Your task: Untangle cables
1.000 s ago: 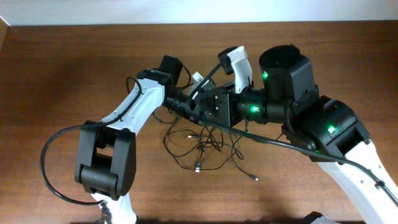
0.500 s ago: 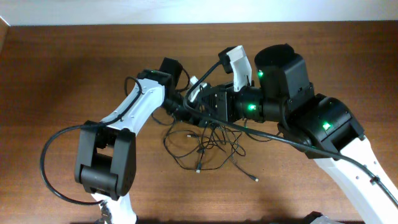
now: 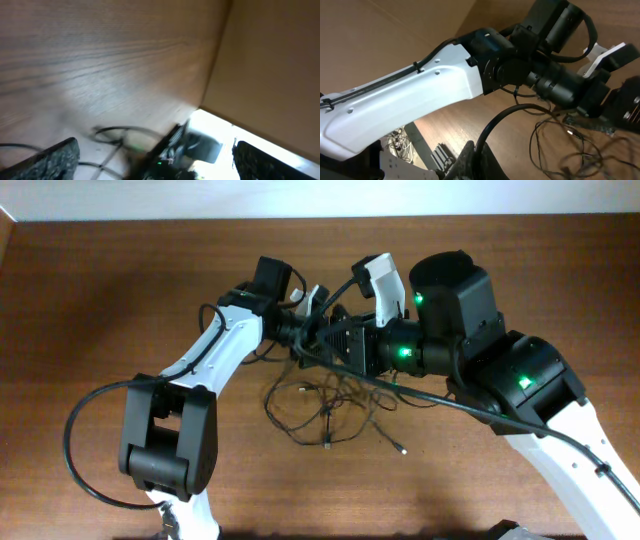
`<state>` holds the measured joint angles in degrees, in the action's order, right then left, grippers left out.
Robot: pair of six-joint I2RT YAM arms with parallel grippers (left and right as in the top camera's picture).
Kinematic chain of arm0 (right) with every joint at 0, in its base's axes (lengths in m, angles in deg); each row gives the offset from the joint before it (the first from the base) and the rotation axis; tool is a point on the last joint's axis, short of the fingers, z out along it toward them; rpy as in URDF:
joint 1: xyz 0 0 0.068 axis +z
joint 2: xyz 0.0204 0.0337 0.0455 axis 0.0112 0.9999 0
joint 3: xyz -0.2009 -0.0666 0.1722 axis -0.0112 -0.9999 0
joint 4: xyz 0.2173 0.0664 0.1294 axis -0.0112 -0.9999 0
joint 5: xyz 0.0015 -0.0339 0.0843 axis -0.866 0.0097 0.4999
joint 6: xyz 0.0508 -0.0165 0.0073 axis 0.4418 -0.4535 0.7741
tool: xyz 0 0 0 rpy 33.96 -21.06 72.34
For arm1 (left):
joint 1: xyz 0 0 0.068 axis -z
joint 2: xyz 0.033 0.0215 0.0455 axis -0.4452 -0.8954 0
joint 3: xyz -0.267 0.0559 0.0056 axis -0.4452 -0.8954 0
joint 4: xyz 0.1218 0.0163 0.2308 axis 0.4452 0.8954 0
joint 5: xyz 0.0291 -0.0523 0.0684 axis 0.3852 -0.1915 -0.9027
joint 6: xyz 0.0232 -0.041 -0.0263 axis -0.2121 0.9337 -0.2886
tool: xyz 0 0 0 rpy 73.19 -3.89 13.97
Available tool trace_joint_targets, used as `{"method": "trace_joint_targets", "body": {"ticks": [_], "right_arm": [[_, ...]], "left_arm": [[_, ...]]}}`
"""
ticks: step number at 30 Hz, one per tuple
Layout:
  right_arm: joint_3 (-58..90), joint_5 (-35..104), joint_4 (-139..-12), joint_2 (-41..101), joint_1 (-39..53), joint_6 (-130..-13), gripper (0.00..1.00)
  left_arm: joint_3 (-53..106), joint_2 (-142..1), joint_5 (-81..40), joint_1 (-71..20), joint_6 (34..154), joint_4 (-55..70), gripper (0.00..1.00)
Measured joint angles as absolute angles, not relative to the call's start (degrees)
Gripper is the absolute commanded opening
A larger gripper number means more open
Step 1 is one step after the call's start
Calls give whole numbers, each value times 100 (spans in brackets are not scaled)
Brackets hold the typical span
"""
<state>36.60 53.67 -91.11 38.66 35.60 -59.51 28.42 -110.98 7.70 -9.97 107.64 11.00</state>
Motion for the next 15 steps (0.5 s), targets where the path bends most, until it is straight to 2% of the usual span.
{"method": "trace_joint_targets", "body": {"ticks": [3, 5, 6, 10, 12, 13, 15], "right_arm": [[3660, 5370, -9113, 3866, 3560, -5951, 4], [3660, 5367, -9111, 3866, 3560, -5947, 4], [3660, 5370, -9109, 3866, 3560, -5949, 4], [3660, 5370, -9115, 3866, 3560, -5951, 4], [3660, 5370, -9109, 3866, 3560, -5949, 4], [3660, 5367, -9107, 3866, 3560, -5949, 4], [3660, 5370, -9111, 3866, 3560, -5951, 4]], "left_arm": [[2842, -11098, 851, -988, 11419, 1108, 83], [2842, -11098, 875, -920, 11590, 1329, 66], [2844, -11098, 884, -833, 11679, 1427, 60], [2860, -11098, 873, -566, 11452, 2007, 27], [2860, -11098, 816, -492, 11323, 2186, 5], [2862, -11098, 783, -457, 11273, 2192, 0], [2862, -11098, 748, -439, 11164, 2208, 0]]}}
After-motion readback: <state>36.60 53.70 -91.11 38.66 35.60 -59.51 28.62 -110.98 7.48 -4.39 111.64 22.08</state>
